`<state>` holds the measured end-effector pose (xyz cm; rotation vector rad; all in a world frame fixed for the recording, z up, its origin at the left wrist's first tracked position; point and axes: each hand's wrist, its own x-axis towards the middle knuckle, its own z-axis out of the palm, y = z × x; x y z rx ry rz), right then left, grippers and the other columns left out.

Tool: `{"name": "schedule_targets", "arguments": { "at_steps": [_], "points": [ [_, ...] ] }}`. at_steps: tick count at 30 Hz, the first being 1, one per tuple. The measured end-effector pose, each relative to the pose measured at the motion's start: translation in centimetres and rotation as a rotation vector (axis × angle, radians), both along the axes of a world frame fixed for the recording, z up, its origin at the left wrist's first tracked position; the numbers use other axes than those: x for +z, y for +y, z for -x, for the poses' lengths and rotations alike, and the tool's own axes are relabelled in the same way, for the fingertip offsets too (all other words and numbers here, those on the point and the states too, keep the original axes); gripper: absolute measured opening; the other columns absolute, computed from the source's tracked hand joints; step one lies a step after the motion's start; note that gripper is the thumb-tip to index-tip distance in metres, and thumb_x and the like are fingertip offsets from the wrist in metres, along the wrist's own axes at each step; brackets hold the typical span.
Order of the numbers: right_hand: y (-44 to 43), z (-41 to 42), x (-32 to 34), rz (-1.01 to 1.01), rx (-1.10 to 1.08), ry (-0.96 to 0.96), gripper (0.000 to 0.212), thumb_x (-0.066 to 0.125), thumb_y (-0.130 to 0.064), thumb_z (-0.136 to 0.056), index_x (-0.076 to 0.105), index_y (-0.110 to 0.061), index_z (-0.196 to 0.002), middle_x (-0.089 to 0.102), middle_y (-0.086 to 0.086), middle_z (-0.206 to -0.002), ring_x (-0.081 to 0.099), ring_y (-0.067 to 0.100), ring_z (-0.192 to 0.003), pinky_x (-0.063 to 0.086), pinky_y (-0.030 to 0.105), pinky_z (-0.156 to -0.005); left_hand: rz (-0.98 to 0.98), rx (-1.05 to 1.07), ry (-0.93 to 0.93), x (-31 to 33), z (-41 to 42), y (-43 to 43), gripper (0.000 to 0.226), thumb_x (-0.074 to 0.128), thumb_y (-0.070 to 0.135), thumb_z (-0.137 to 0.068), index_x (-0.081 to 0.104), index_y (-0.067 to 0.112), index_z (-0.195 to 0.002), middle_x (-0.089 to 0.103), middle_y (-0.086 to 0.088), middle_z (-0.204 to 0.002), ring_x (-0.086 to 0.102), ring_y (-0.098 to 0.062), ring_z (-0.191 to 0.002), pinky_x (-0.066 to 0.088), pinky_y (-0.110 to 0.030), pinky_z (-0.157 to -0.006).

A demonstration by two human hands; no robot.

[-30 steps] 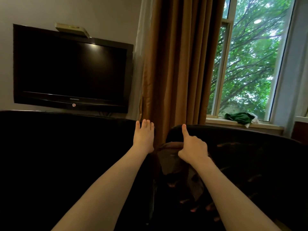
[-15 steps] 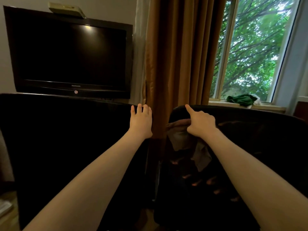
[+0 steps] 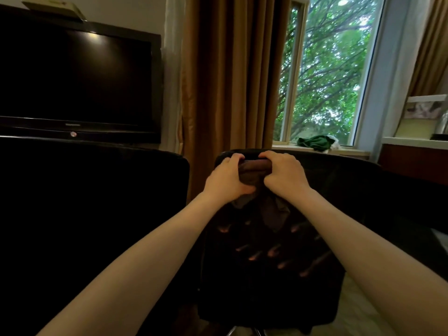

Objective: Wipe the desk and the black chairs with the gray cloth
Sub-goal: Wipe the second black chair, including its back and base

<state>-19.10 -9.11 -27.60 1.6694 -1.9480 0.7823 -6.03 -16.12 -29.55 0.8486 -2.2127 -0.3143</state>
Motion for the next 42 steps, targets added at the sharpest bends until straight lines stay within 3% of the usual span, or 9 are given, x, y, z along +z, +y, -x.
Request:
{"name": "schedule_targets", "arguments": {
  "at_steps": [3,7,11,18,22,27,31,38,42],
  "points": [
    [0.0,0.4,-0.4,0.138,0.070,0.278,0.049,0.067,0.003,-0.068,0.063,-0.007,-0.115,0.065,0.011,-0.105,0.057,0.034,-0.097,0.048,0.037,-0.078,0.249,0.044,-0.037,1.3,-0.1,-0.1,0.032,0.068,0.022,-0.078,0.054,0.019,-0.107,0.058,-0.001,-0.102,0.059,-0.022,-0.094,0.050,-0.036,-0.076],
    [-1.4,2.2,0.3,0.494,0.007,0.748,0.026,0.062,-0.006,-0.076,0.069,-0.007,-0.101,0.068,0.011,-0.098,0.061,0.030,-0.087,0.044,0.038,-0.075,0.530,0.085,0.010,2.6,0.3,-1.6,0.036,0.065,0.030,-0.086,0.050,0.015,-0.114,0.054,-0.004,-0.112,0.052,-0.022,-0.102,0.052,-0.037,-0.077],
    [-3.6,3.3,2.0,0.521,-0.041,0.963,0.020,0.058,-0.015,-0.086,0.070,-0.013,-0.101,0.067,0.011,-0.102,0.063,0.029,-0.090,0.040,0.040,-0.079,0.619,0.099,0.028,3.4,1.2,-3.7,0.043,0.062,0.030,-0.088,0.045,0.013,-0.124,0.052,-0.005,-0.121,0.052,-0.023,-0.108,0.050,-0.035,-0.085],
    [-6.4,6.7,-1.4,0.402,-0.066,0.874,0.032,0.050,-0.017,-0.087,0.068,-0.014,-0.113,0.065,0.013,-0.118,0.062,0.032,-0.108,0.044,0.053,-0.092,0.565,-0.038,-0.050,1.5,2.0,-7.4,0.067,0.070,0.033,-0.072,0.043,0.014,-0.131,0.043,-0.006,-0.133,0.044,-0.026,-0.123,0.036,-0.046,-0.103],
    [-6.9,7.5,-2.4,0.433,-0.024,0.857,0.036,0.049,-0.021,-0.087,0.065,-0.013,-0.118,0.062,0.014,-0.124,0.059,0.034,-0.113,0.044,0.054,-0.093,0.418,-0.080,-0.055,0.6,2.2,-8.3,0.094,0.073,0.037,-0.071,0.020,0.021,-0.146,0.017,-0.001,-0.153,0.012,-0.020,-0.143,0.006,-0.057,-0.113],
    [-7.7,7.9,-3.8,0.550,0.020,0.832,0.037,0.050,-0.023,-0.089,0.062,-0.012,-0.122,0.059,0.014,-0.128,0.057,0.034,-0.116,0.040,0.053,-0.098,0.456,-0.130,0.054,-0.6,2.9,-9.3,0.093,0.070,0.047,-0.068,0.028,0.015,-0.144,0.033,-0.007,-0.143,0.033,-0.025,-0.133,0.028,-0.055,-0.109],
    [-8.2,8.2,-5.0,0.599,0.024,0.805,0.037,0.050,-0.022,-0.089,0.050,-0.016,-0.126,0.060,0.013,-0.126,0.059,0.033,-0.114,0.035,0.050,-0.099,0.138,-0.177,-0.037,-0.4,3.0,-9.5,0.098,0.077,0.040,-0.067,0.015,0.037,-0.143,-0.003,-0.005,-0.155,-0.002,-0.024,-0.144,-0.001,-0.064,-0.108],
    [-8.8,6.4,-5.4,0.558,-0.048,0.846,0.047,0.044,-0.041,-0.088,0.047,-0.011,-0.125,0.060,0.013,-0.125,0.058,0.034,-0.112,0.030,0.052,-0.097,0.554,-0.010,0.073,-2.8,2.7,-9.6,0.078,0.075,0.035,-0.072,0.041,0.014,-0.139,0.023,-0.014,-0.151,0.026,-0.029,-0.139,0.013,-0.063,-0.111],
    [-9.4,6.1,-5.7,0.543,0.064,0.872,0.041,0.042,-0.027,-0.096,0.055,-0.007,-0.130,0.058,0.013,-0.130,0.056,0.034,-0.117,0.039,0.047,-0.101,0.451,-0.063,0.147,-4.2,2.5,-10.7,0.077,0.076,0.035,-0.070,0.042,0.028,-0.138,0.017,-0.012,-0.154,0.015,-0.034,-0.142,0.011,-0.070,-0.107]
  ]
}}
